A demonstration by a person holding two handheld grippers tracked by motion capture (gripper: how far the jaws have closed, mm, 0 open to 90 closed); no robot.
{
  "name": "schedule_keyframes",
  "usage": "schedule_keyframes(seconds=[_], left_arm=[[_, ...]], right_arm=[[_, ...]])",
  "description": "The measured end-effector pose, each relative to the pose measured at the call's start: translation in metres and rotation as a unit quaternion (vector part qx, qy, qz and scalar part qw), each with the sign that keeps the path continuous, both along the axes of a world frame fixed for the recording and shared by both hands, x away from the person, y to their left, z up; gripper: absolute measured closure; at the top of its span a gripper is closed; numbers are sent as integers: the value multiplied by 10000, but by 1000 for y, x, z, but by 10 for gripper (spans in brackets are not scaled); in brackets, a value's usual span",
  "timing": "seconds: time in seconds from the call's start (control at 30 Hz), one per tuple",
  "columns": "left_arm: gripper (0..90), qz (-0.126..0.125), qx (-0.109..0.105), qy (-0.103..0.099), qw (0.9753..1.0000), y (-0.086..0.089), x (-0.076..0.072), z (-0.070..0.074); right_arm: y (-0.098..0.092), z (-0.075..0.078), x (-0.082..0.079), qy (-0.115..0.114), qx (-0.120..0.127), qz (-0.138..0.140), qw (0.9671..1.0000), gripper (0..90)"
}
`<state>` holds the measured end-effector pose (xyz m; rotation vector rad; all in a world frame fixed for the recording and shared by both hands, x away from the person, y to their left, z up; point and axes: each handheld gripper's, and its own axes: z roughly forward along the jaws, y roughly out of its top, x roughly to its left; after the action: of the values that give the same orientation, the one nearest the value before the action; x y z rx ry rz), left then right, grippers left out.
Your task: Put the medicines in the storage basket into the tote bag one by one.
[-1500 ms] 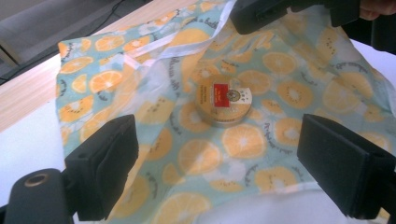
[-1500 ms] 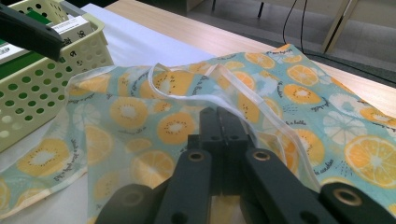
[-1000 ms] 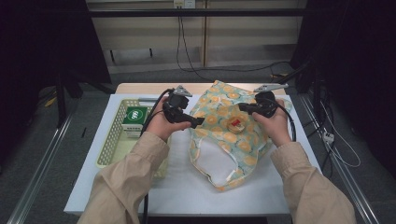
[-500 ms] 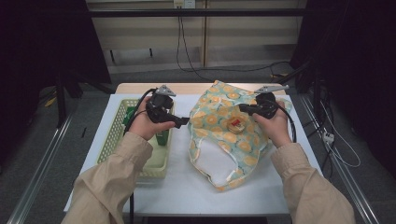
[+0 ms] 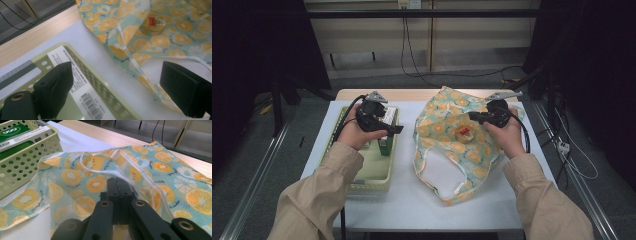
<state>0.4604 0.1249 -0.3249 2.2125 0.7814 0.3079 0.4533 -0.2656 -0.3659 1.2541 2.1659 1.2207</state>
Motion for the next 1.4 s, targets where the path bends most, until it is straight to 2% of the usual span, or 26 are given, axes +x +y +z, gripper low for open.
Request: schedule_keyframes(seconds=[0.67, 0.9, 1.07, 1.2, 1.4], left_arm=[[112, 362, 66, 11, 9993, 38, 5, -3], [111, 510, 136, 59, 9986, 48, 8, -9], [110, 632, 149, 85, 9979, 56, 10, -12], [109, 723, 240, 94, 9970, 64, 13, -16], [96, 963, 242, 114, 9950, 75, 18, -22]], right_arm=[[1, 1, -1, -2, -15, 26, 10000, 900], [1, 1, -1, -16, -9, 30, 10000, 900], [0, 1, -1, -5, -10, 23, 10000, 900], [1, 1, -1, -18, -4, 26, 10000, 900], [0, 1, -2, -15, -8, 6, 10000, 900]])
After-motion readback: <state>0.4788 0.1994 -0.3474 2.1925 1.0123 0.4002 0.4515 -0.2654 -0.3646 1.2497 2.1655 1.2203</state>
